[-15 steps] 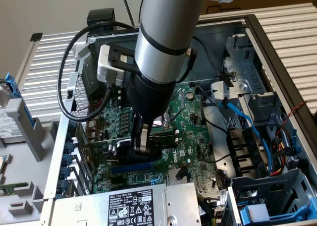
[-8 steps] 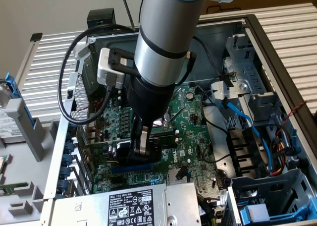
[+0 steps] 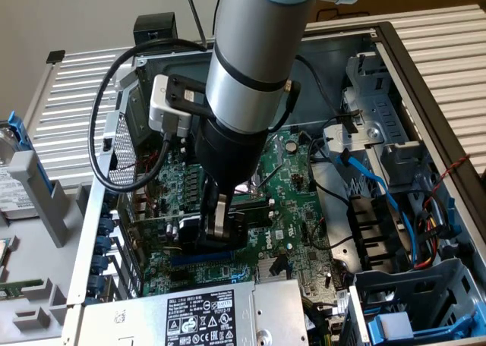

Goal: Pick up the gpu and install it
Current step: 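Insert the gpu into the slot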

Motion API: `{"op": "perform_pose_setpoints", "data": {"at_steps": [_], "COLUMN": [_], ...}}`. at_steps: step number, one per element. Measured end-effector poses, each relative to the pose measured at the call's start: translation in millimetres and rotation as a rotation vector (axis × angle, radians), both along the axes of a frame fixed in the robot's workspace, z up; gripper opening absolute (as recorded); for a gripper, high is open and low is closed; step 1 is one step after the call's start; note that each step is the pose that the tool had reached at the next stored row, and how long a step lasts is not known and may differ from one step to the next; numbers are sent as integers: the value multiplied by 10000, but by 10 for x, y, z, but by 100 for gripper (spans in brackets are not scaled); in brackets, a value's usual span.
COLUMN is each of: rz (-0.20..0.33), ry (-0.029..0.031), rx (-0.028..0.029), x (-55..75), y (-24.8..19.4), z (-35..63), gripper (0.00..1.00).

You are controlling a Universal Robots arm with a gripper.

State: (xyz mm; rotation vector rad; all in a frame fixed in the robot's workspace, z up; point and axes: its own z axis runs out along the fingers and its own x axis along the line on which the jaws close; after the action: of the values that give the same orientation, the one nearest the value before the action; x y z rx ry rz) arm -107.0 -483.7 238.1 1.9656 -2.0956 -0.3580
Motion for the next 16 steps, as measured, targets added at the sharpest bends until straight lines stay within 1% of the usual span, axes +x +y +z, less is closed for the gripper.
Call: {"op": "perform_pose_setpoints", "data": {"at_steps": [2, 4, 5, 16], "rz": [0, 1, 1, 3], "ry": [-32, -77, -89, -95], "rx": [0, 1, -1, 1], "x": [0, -1, -2, -41], "y": [0, 0, 0, -1], "z": [-2, -4, -5, -10], "gripper": [29, 29, 29, 29]}}
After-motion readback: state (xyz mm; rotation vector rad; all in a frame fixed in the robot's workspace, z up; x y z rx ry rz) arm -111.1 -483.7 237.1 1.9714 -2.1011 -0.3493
